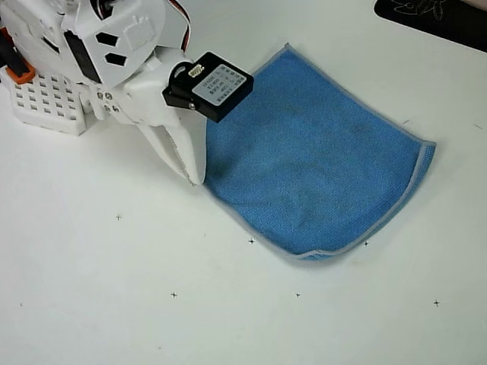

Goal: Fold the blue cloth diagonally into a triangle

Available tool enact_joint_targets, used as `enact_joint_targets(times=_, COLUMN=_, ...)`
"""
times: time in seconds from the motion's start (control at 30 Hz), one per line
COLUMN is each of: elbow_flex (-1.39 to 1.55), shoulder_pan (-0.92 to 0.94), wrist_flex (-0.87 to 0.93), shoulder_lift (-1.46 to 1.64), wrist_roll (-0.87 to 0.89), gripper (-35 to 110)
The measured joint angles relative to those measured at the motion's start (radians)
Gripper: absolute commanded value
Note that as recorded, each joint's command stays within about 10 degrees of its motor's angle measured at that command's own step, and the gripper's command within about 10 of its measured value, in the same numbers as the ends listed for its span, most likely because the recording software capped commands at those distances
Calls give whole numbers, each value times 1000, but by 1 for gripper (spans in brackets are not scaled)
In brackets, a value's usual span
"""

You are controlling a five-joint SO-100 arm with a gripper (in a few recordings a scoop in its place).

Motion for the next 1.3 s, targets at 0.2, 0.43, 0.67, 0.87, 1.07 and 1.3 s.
enact_joint_targets(times=0.2, elbow_flex=-48, shoulder_pan=-153, wrist_flex=-28, shoulder_lift=100, wrist_roll=106, gripper=19)
enact_joint_targets(times=0.43, elbow_flex=-49, shoulder_pan=-189, wrist_flex=-29, shoulder_lift=121, wrist_roll=133, gripper=23)
enact_joint_targets(times=0.67, elbow_flex=-49, shoulder_pan=-189, wrist_flex=-29, shoulder_lift=121, wrist_roll=118, gripper=23)
enact_joint_targets(times=0.87, elbow_flex=-84, shoulder_pan=-98, wrist_flex=32, shoulder_lift=120, wrist_roll=32, gripper=23)
enact_joint_targets(times=1.07, elbow_flex=-109, shoulder_pan=-63, wrist_flex=49, shoulder_lift=84, wrist_roll=0, gripper=25)
enact_joint_targets(times=1.3, elbow_flex=-202, shoulder_pan=-87, wrist_flex=38, shoulder_lift=-184, wrist_roll=-40, gripper=25)
